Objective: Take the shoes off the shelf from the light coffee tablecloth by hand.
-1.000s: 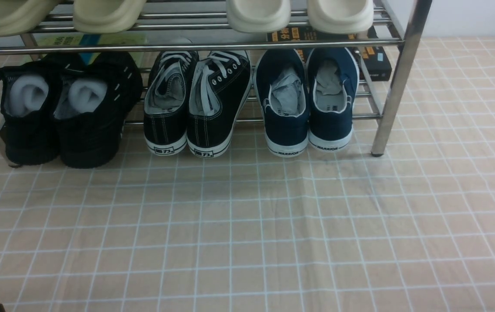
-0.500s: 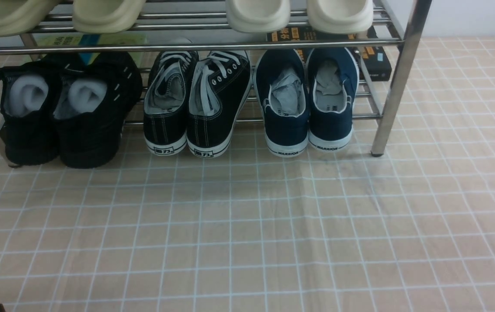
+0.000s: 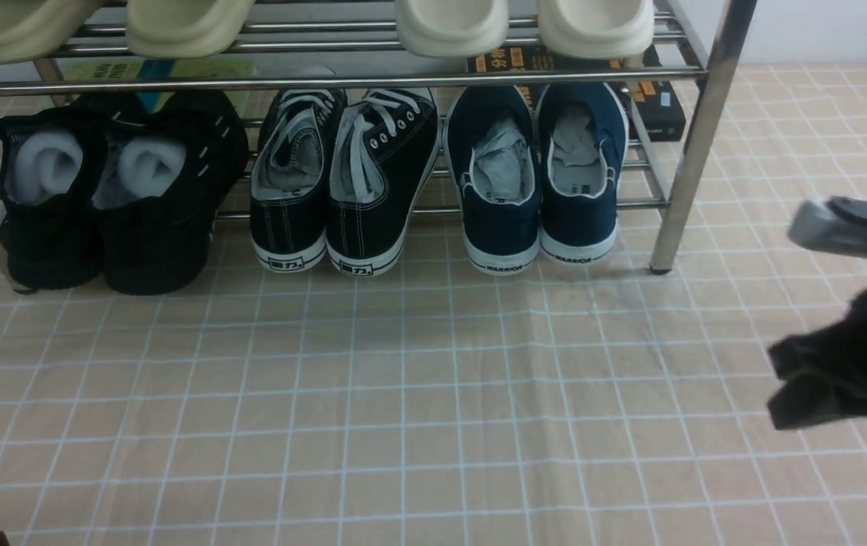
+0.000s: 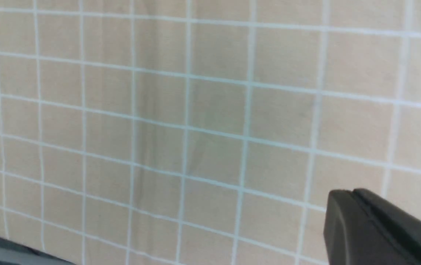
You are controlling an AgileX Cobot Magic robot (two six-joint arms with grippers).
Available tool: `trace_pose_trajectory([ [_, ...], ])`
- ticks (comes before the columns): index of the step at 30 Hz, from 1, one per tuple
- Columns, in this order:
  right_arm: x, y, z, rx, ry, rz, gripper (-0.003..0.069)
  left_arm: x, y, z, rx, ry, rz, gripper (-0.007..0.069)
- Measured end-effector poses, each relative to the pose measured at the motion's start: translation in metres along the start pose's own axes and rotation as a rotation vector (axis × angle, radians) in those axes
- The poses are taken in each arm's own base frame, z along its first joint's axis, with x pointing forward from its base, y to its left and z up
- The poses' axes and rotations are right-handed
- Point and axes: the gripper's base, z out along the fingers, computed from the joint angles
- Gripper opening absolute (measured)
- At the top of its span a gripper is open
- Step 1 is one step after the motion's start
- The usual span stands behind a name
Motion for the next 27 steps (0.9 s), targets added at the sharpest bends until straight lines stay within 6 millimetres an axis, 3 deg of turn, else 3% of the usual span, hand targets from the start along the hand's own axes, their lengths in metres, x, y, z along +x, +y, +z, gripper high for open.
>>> trace_pose_trajectory([
  [1, -0.005, 0.004, 0.002, -0.001, 0.009, -0.016, 0.0000, 0.000, 0.000, 0.000, 0.000, 0.000, 0.000, 0.0240],
  [2, -0.027, 0.022, 0.011, 0.000, 0.036, -0.085, 0.0000, 0.000, 0.000, 0.000, 0.000, 0.000, 0.000, 0.0240],
  [5, -0.062, 0.052, 0.020, 0.031, 0.034, -0.170, 0.0000, 0.000, 0.000, 0.000, 0.000, 0.000, 0.000, 0.0240],
  [12, -0.121, 0.105, 0.040, 0.065, 0.032, -0.279, 0.0003, 0.000, 0.000, 0.000, 0.000, 0.000, 0.000, 0.0240],
  [19, -0.153, 0.146, 0.034, 0.070, -0.081, -0.341, 0.0008, 0.000, 0.000, 0.000, 0.000, 0.000, 0.000, 0.0240],
  [27, -0.166, 0.152, 0.047, 0.058, -0.158, -0.323, 0.0043, 0.000, 0.000, 0.000, 0.000, 0.000, 0.000, 0.0240],
])
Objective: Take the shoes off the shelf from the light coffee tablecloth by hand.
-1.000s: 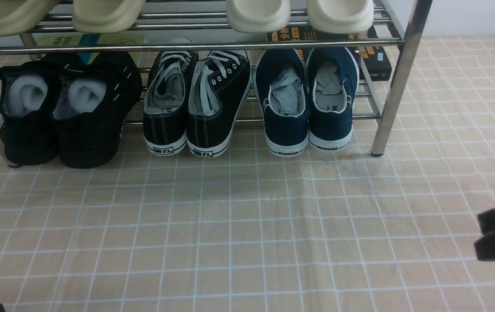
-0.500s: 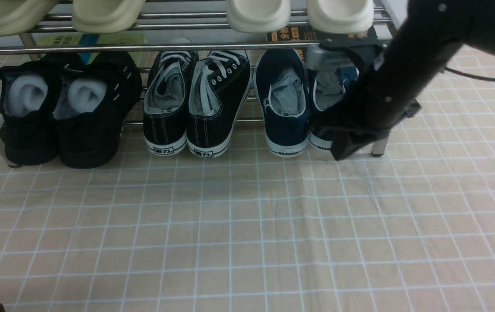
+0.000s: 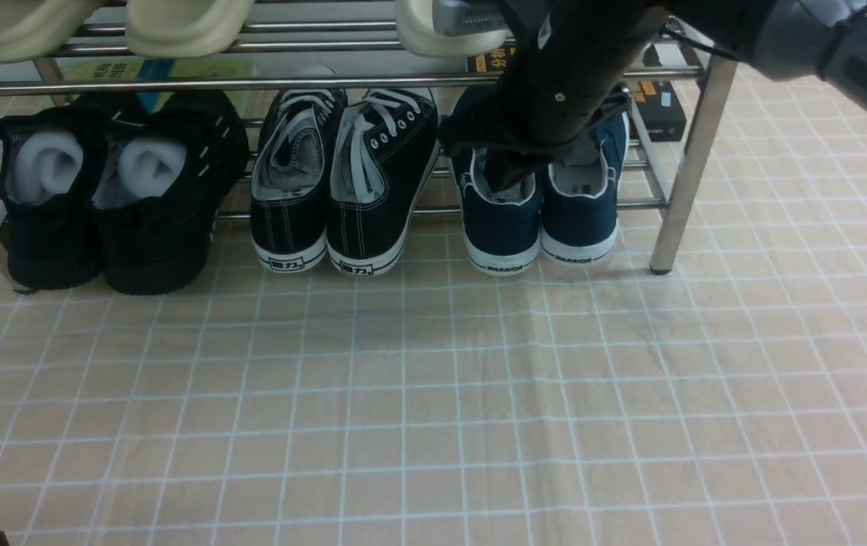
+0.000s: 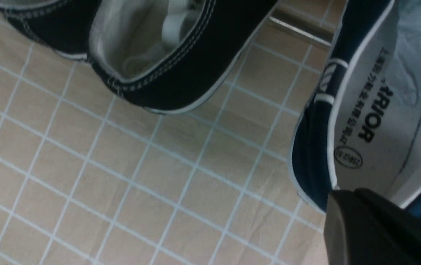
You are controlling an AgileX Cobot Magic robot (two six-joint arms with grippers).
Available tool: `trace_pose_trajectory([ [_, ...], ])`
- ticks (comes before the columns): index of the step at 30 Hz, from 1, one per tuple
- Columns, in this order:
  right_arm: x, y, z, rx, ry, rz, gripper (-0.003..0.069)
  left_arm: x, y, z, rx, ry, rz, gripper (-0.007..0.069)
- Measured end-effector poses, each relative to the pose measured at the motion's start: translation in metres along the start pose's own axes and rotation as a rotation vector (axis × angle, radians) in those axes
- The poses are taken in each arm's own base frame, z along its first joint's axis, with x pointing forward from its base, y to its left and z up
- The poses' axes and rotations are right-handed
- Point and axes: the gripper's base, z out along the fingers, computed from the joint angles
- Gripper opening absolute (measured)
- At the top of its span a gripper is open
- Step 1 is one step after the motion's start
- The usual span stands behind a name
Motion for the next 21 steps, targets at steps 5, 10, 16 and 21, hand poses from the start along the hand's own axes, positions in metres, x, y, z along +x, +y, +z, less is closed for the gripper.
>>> trace_pose_trajectory([
  [5, -0.002, -0.002, 0.022, 0.000, -0.012, 0.019, 0.0158, 0.000, 0.000, 0.000, 0.000, 0.000, 0.000, 0.0240],
  [10, 0.001, -0.008, 0.050, 0.032, 0.008, 0.014, 0.0321, 0.000, 0.000, 0.000, 0.000, 0.000, 0.000, 0.0240],
  [16, 0.002, -0.012, 0.072, 0.045, 0.016, 0.009, 0.0359, 0.000, 0.000, 0.000, 0.000, 0.000, 0.000, 0.0240],
  [21, 0.003, -0.013, 0.076, 0.044, 0.019, -0.013, 0.0217, 0.000, 0.000, 0.000, 0.000, 0.000, 0.000, 0.0240],
])
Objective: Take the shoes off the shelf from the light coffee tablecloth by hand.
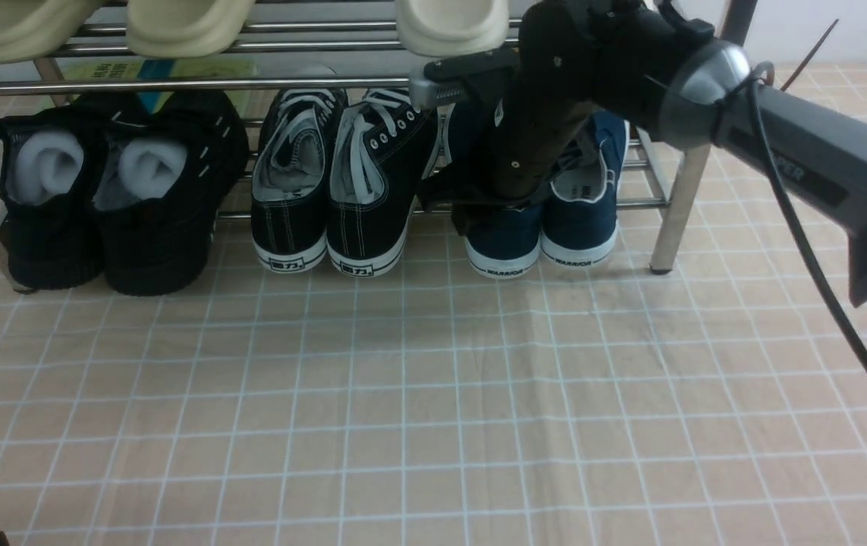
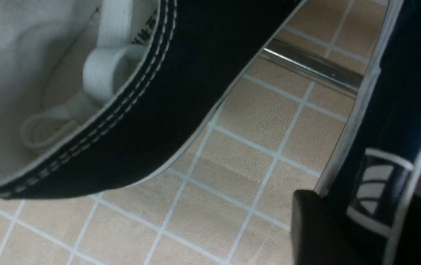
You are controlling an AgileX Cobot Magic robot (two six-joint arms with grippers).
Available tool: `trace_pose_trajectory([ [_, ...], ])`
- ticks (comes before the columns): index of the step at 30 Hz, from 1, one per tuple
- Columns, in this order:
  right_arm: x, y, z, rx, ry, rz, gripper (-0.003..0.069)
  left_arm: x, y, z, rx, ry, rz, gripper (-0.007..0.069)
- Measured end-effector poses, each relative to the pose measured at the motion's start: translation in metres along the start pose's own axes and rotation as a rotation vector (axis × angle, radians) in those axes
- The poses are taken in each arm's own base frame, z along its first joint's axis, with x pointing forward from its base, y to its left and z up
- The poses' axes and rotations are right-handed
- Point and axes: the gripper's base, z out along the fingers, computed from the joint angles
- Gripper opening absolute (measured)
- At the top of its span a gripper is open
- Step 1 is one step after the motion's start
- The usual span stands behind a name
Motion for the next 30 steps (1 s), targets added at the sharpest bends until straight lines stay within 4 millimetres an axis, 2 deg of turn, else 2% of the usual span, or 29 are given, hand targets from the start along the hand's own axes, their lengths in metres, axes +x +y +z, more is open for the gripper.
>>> trace_pose_trajectory([
  [3, 0.001, 0.002, 0.000, -0.007, 0.007, 0.000, 0.0048, 0.000, 0.000, 0.000, 0.000, 0.000, 0.000, 0.0240],
  [4, 0.001, 0.003, 0.000, -0.008, 0.008, -0.001, 0.0032, 0.000, 0.000, 0.000, 0.000, 0.000, 0.000, 0.0240],
  [7, 0.001, 0.004, -0.005, -0.009, 0.007, -0.003, 0.0027, 0.000, 0.000, 0.000, 0.000, 0.000, 0.000, 0.0240],
  [10, 0.003, 0.004, -0.020, -0.008, 0.039, -0.003, 0.0027, 0.000, 0.000, 0.000, 0.000, 0.000, 0.000, 0.0240],
  [14, 0.008, 0.011, -0.057, -0.068, 0.102, -0.015, 0.0027, 0.000, 0.000, 0.000, 0.000, 0.000, 0.000, 0.0240],
  [21, 0.008, 0.029, -0.110, -0.170, 0.038, -0.066, 0.0027, 0.000, 0.000, 0.000, 0.000, 0.000, 0.000, 0.0240],
  [26, 0.013, 0.041, -0.121, -0.186, 0.030, -0.089, 0.0027, 0.000, 0.000, 0.000, 0.000, 0.000, 0.000, 0.0240],
  [30, 0.034, 0.058, -0.129, -0.192, 0.075, -0.132, 0.0027, 0.000, 0.000, 0.000, 0.000, 0.000, 0.000, 0.0240],
])
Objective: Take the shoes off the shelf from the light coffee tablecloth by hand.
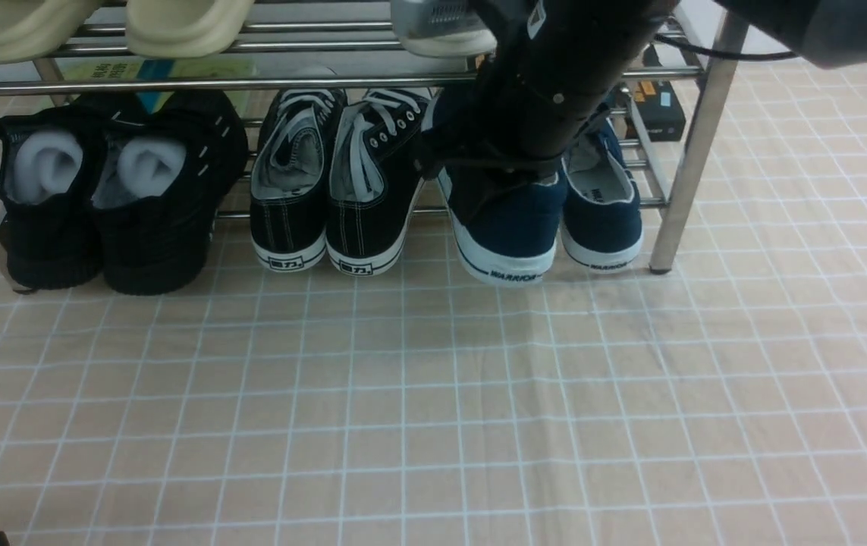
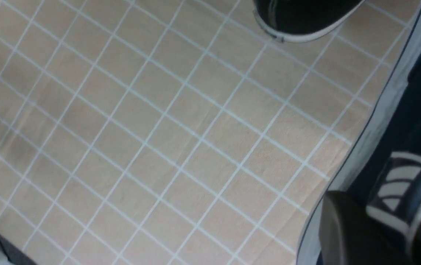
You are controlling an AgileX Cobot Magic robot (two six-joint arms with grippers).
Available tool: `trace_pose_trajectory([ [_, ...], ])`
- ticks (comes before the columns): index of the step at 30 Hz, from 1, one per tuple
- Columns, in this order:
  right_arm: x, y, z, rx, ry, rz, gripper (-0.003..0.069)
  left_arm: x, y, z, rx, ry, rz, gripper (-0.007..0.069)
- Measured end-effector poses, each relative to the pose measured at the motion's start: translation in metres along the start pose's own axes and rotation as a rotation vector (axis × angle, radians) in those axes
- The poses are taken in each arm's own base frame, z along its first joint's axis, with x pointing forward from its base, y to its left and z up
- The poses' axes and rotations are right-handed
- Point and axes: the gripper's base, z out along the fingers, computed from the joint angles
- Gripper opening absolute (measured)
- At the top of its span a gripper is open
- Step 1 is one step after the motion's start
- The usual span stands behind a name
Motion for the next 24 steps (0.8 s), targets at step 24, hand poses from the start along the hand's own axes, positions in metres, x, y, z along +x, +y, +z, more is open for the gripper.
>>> trace_pose_trajectory([
  [24, 0.106, 0.017, 0.052, 0.073, 0.234, 0.132, 0.0029, 0.000, 0.000, 0.000, 0.000, 0.000, 0.000, 0.0240],
])
